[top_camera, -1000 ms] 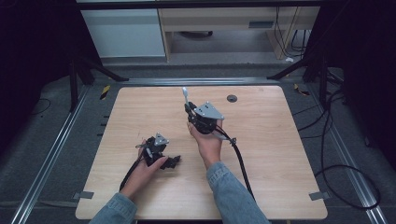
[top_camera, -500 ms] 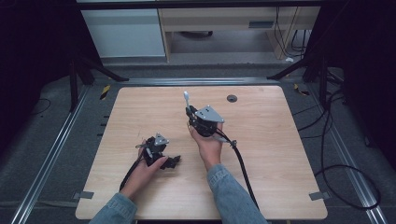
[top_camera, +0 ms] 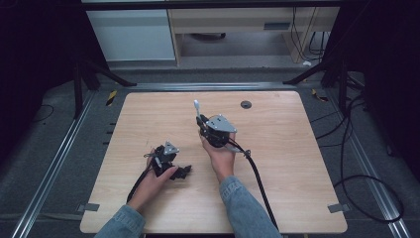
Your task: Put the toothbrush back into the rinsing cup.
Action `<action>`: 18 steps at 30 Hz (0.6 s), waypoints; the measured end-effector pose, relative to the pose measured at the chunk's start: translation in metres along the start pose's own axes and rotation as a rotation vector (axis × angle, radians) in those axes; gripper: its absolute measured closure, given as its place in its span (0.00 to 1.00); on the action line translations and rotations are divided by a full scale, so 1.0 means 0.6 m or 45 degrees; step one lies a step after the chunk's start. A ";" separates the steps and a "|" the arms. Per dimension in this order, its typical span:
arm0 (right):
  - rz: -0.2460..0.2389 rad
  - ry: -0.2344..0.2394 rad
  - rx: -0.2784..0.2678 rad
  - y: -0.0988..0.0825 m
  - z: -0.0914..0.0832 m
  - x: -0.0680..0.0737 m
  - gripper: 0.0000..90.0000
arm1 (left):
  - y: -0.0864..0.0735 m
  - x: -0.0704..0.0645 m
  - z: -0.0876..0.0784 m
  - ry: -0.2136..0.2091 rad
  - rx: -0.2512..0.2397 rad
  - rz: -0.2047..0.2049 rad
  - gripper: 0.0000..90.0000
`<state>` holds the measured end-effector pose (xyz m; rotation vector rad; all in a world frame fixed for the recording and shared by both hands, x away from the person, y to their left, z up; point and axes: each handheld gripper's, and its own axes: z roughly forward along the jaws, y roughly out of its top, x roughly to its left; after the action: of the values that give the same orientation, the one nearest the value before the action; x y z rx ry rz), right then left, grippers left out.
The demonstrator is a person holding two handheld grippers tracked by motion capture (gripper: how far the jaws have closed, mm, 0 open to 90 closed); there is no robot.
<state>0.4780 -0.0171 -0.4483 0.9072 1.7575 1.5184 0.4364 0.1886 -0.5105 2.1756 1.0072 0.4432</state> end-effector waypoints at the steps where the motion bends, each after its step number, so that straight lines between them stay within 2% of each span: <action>1: 0.000 -0.001 0.001 -0.001 0.000 0.000 0.88 | 0.000 0.000 0.000 0.001 0.000 0.000 0.00; 18: 0.018 -0.013 -0.008 -0.014 0.000 0.001 0.88 | 0.000 0.000 0.000 0.000 0.000 0.000 0.00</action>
<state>0.4769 -0.0173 -0.4568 0.9246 1.7419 1.5244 0.4364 0.1886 -0.5105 2.1757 1.0072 0.4429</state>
